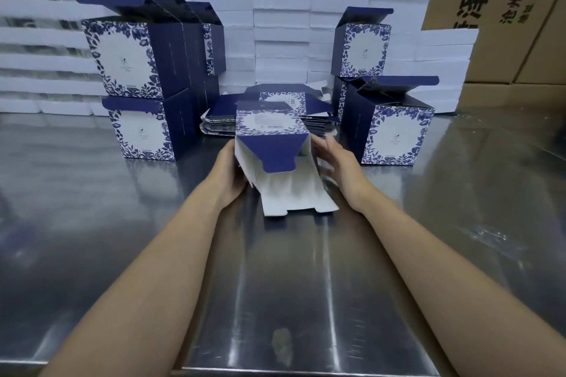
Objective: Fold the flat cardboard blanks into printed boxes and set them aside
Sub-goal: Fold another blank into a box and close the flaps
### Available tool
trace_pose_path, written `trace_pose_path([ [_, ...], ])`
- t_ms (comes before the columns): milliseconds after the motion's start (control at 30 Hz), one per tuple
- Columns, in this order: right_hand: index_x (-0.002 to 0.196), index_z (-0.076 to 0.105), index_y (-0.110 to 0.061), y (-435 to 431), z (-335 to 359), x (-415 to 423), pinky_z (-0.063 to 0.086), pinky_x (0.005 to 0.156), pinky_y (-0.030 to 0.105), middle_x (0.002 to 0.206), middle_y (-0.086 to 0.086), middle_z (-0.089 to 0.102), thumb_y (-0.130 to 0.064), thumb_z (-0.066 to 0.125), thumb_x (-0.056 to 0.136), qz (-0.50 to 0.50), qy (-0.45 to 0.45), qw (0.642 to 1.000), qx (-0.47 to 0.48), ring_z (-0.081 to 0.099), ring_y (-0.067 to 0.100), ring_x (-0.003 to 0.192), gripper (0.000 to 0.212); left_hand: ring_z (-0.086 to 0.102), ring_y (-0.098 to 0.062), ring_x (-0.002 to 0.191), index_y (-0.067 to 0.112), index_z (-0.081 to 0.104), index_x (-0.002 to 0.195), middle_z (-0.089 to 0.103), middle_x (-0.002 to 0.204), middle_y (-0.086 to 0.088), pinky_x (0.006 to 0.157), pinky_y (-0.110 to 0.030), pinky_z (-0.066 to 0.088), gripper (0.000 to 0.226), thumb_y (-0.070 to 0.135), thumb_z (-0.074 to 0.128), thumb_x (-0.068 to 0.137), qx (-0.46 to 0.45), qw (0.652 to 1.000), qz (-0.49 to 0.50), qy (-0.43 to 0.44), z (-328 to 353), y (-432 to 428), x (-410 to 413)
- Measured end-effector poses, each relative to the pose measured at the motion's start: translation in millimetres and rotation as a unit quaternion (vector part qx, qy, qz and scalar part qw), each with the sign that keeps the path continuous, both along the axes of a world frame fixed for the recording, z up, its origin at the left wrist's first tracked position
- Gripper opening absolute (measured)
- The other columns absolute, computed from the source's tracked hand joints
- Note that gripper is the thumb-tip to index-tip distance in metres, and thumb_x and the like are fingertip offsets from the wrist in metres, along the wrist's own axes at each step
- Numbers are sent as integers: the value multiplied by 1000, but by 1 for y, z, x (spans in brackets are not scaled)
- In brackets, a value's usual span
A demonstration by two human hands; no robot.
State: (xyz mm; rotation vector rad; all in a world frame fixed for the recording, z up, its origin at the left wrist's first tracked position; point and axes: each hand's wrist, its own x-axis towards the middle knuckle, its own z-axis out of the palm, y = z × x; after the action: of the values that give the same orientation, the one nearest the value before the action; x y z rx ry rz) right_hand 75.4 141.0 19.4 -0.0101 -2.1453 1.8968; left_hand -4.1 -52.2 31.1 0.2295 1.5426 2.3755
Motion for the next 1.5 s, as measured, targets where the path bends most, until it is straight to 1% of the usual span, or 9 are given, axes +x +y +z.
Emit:
trace_pose_path([
  [200,129,44,-62,4,-3,1,34,109,30,134,-31,51,-76,59,70,35,10,998,53,45,-6,128,62,57,-27,101,11,63,109,62,116,-13,95,-35,42,32,33,41,100,-23,999,-45,17,4,-2,3],
  [367,152,19,-37,-3,-6,-1,30,111,21,146,-25,42,-46,83,66,60,47,987,143,35,-4,136,108,64,-13,88,17,64,100,70,99,-4,79,-28,48,21,24,44,102,-128,972,144,133,-2,6,6],
  [500,143,44,-22,-5,-1,0,38,95,8,127,-20,56,-20,68,90,-130,153,974,100,49,-14,114,58,61,-8,113,7,53,134,60,133,-9,100,-26,46,56,46,55,94,-76,972,49,219,-4,14,10],
  [633,83,57,-23,-1,1,0,36,72,23,87,-4,49,-9,53,96,-276,226,926,124,46,-3,75,20,35,-1,138,21,29,151,32,155,9,110,-16,30,97,41,77,70,-185,929,-2,320,-12,26,16],
  [767,86,63,-21,-2,3,0,47,68,19,81,-4,64,-18,54,98,-244,190,950,-38,56,4,74,15,59,11,85,10,64,119,69,106,2,78,-7,42,35,22,72,87,-126,929,159,311,-12,24,11],
  [867,103,58,-23,-2,5,-2,54,66,23,94,-6,66,-10,48,100,-186,167,952,-174,63,11,89,17,42,-2,60,11,63,77,52,65,8,61,-21,35,20,25,68,90,-75,938,219,258,-8,13,1],
  [1133,94,52,-21,-4,6,-2,51,60,19,84,-9,56,-1,44,98,-217,244,939,-111,55,-2,71,22,34,-18,67,6,56,79,40,73,-8,61,-29,30,35,36,57,97,-27,970,192,149,-9,13,1],
  [1333,134,50,-21,-11,-2,1,36,111,25,130,-8,53,30,29,70,-108,180,973,98,46,8,127,84,48,-12,70,11,55,83,52,88,-8,60,-14,46,29,36,56,97,32,985,156,65,-12,8,-6],
  [1500,144,42,-19,-15,-2,1,33,94,4,115,-12,49,13,56,78,-172,184,952,176,47,-13,100,75,42,-21,84,11,54,92,47,95,-6,77,-30,46,28,38,56,96,-19,985,140,97,-14,10,-8],
])
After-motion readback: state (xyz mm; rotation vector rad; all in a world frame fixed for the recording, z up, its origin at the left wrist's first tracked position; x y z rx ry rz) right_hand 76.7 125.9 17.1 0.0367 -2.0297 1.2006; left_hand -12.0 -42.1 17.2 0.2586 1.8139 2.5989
